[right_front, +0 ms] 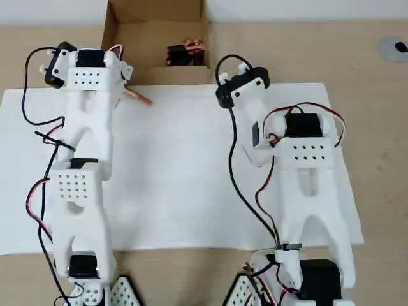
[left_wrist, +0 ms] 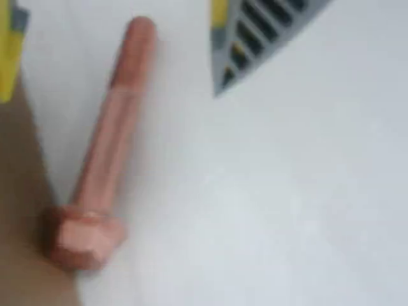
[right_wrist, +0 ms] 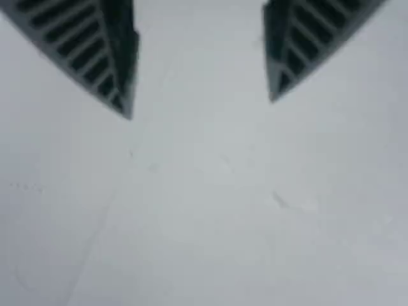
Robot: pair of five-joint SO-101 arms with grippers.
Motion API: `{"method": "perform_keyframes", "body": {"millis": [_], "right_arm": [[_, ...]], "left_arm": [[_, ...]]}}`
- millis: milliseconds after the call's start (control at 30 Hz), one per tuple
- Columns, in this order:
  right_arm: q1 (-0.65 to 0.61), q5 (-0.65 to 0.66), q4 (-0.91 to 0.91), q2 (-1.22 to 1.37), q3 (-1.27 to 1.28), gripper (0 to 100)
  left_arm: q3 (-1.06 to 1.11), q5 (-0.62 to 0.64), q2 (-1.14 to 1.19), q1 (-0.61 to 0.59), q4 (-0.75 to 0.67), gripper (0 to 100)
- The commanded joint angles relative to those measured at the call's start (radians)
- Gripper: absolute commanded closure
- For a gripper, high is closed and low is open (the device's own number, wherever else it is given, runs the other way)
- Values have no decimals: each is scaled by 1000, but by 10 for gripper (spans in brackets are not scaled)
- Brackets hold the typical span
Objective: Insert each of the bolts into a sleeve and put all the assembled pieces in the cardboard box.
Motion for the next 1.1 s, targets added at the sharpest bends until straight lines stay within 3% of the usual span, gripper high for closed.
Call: {"method": "perform_keyframes", "body": {"millis": [0,733,1067], "right_arm": [[13,-31,-17,-36,-1,822],[16,-72,-17,-42,59,822],[16,-72,-18,-42,59,822]], "left_arm": [[-12,2,-15,-11,32,786],[-15,-63,71,-15,26,785],[-302,-63,209,-11,26,785]]}}
